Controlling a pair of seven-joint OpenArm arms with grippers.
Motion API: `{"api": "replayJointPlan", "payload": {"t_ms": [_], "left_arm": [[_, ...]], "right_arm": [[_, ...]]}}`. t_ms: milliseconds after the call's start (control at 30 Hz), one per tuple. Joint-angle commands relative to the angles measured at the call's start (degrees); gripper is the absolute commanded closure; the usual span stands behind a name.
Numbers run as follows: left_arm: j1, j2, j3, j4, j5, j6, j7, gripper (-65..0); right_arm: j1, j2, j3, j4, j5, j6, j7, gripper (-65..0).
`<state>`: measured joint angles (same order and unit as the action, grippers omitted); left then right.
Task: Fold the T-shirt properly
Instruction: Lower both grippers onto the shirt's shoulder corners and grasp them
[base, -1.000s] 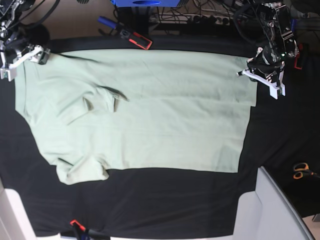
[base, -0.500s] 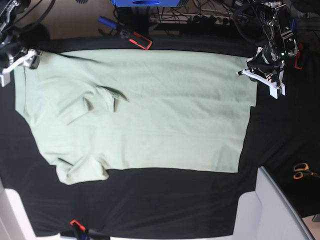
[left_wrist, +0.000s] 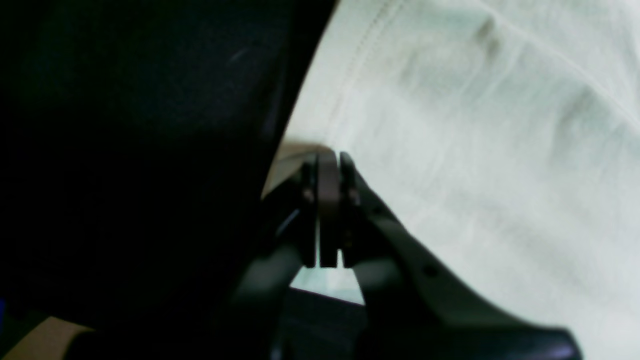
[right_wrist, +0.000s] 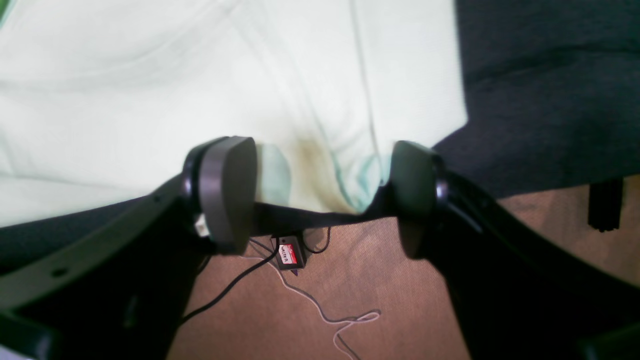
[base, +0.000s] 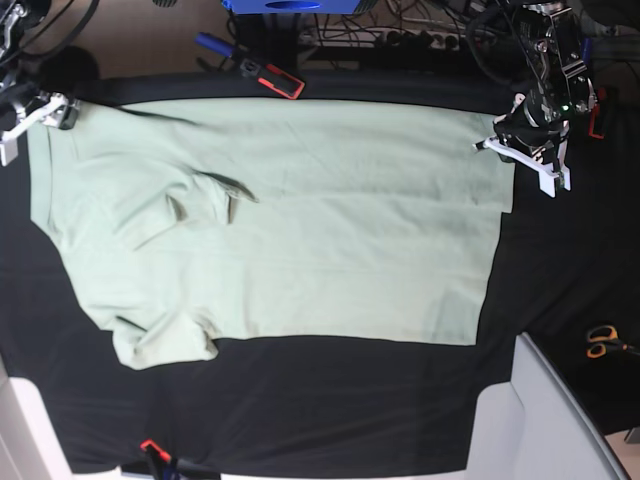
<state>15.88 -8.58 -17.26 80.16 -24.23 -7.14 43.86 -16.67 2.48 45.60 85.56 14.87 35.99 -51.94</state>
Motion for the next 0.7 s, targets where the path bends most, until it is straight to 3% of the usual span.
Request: {"api": "replayJointPlan", "payload": {"t_ms": [0,467,667], "left_arm": [[0.8,-0.2,0.0,-0.4,1.3,0.8,3.0,0.0],[0.8,-0.2,0.0,-0.5,1.3,0.8,3.0,0.0],[0.8,-0.2,0.0,-0.5,1.3,0.8,3.0,0.0]], "right_arm": [[0.1,0.6,0.2,0.6,0.6,0.1,0.7,-37.6],[0.2,0.4,0.2,-1.4,0.9,0.2,0.6,-35.8],[0.2,0.4,0.2,-1.4,0.9,0.2,0.5,-18.9]]}}
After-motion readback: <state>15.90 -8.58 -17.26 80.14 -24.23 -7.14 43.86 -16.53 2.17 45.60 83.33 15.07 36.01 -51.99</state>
